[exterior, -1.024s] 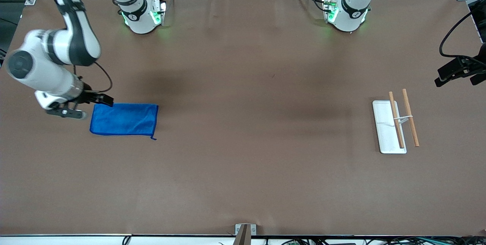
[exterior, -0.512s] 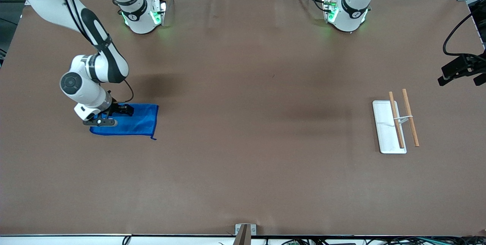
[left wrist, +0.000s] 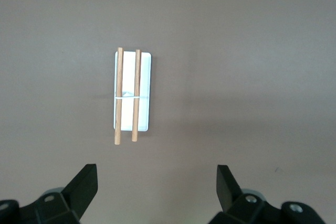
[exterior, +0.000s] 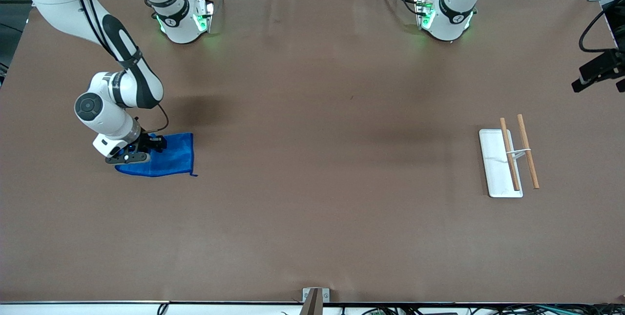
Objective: Right arm passes towel to left arm to hang
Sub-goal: 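Lift the towel with the right gripper while the left gripper starts reaching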
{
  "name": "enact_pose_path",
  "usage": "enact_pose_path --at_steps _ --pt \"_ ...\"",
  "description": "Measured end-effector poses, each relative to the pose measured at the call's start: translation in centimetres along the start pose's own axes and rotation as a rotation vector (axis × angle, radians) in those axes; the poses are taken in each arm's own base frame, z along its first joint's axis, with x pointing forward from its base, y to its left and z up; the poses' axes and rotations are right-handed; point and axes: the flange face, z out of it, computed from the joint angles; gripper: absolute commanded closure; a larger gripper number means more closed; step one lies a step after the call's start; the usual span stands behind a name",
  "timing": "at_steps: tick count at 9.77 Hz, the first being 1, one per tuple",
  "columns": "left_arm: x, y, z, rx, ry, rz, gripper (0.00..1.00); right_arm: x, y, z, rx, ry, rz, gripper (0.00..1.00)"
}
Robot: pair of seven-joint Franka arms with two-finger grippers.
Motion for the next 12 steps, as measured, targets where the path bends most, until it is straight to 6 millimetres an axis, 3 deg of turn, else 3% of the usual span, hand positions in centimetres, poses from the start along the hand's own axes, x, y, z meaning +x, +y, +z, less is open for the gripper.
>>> enact_pose_path --at_steps 2,4,7,8,10,12 --pt "-0.2 0.3 0.6 -0.002 -0.013 0.005 0.0 0.2 0.4 -0.5 0.004 -0.019 0.014 1.0" --pt "-0.2 1.3 1.3 0.002 -0.029 0.025 0.0 1.6 0.6 -3.0 0.013 -0.07 0.019 1.0" --pt "-0.1 2.9 2.1 0.037 -0.033 0.059 0.0 4.7 0.7 -13.0 0.023 -0.079 0.019 1.0" --pt "0.0 2.9 2.1 0.039 -0.029 0.058 0.0 5.6 -0.4 -16.8 0.035 -0.082 0.022 1.0" --pt "0.3 2.8 2.1 0.05 -0.007 0.059 0.0 7.4 -4.9 -23.5 0.102 -0.079 0.027 1.0" --pt "0.8 2.9 2.6 0.058 -0.005 0.064 0.0 8.3 -10.0 -26.9 0.254 -0.047 0.029 1.0"
